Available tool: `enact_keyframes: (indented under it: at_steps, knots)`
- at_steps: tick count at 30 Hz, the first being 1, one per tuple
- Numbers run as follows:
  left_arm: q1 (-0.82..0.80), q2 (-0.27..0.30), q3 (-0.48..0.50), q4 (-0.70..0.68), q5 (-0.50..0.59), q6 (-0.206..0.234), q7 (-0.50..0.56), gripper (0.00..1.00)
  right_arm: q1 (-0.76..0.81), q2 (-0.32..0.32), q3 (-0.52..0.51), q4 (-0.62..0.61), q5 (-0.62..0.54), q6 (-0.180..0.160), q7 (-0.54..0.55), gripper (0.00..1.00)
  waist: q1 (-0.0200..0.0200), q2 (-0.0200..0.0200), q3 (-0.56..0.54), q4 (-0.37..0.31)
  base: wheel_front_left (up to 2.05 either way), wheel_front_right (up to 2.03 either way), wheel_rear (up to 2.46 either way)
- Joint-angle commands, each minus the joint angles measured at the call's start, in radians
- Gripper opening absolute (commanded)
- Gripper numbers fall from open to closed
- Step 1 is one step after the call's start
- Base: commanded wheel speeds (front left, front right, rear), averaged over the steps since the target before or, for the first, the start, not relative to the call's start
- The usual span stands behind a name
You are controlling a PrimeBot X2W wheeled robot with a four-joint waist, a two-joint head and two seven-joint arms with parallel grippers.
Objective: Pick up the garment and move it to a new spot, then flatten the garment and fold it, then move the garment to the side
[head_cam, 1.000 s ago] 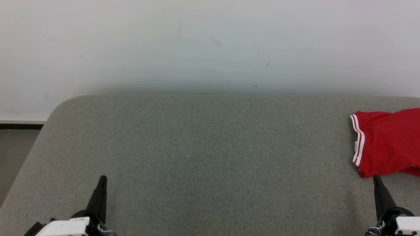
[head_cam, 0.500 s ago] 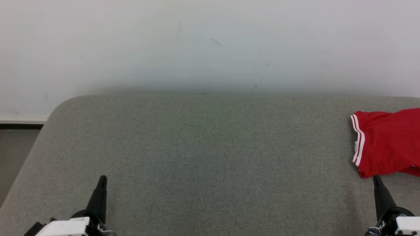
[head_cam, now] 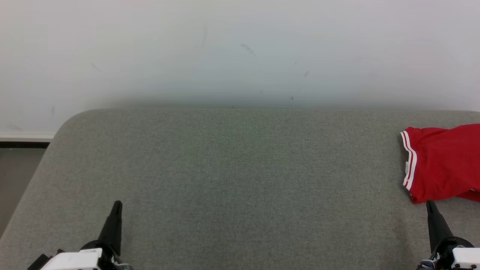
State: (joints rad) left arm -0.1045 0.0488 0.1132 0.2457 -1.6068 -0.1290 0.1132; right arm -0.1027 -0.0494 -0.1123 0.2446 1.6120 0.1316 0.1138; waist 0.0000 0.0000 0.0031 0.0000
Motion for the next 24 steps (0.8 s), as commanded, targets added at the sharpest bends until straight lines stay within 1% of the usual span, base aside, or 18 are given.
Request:
enact_keyframes:
  at_steps: [1, 24]
  knots:
    - [-0.010, 0.005, 0.003, 0.000, -0.012, -0.005, 0.004, 0.00, -0.013, -0.002, -0.004, 0.001, 0.002, -0.002, 0.004, 0.00, 0.0000, 0.0000, 0.000, 0.000, 0.00, 0.00, 0.00]
    - [-0.010, 0.004, 0.003, 0.000, -0.011, -0.005, 0.005, 0.00, -0.013, -0.002, -0.004, 0.001, 0.002, -0.002, 0.004, 0.00, 0.0000, 0.0000, 0.000, 0.000, 0.00, 0.00, 0.00]
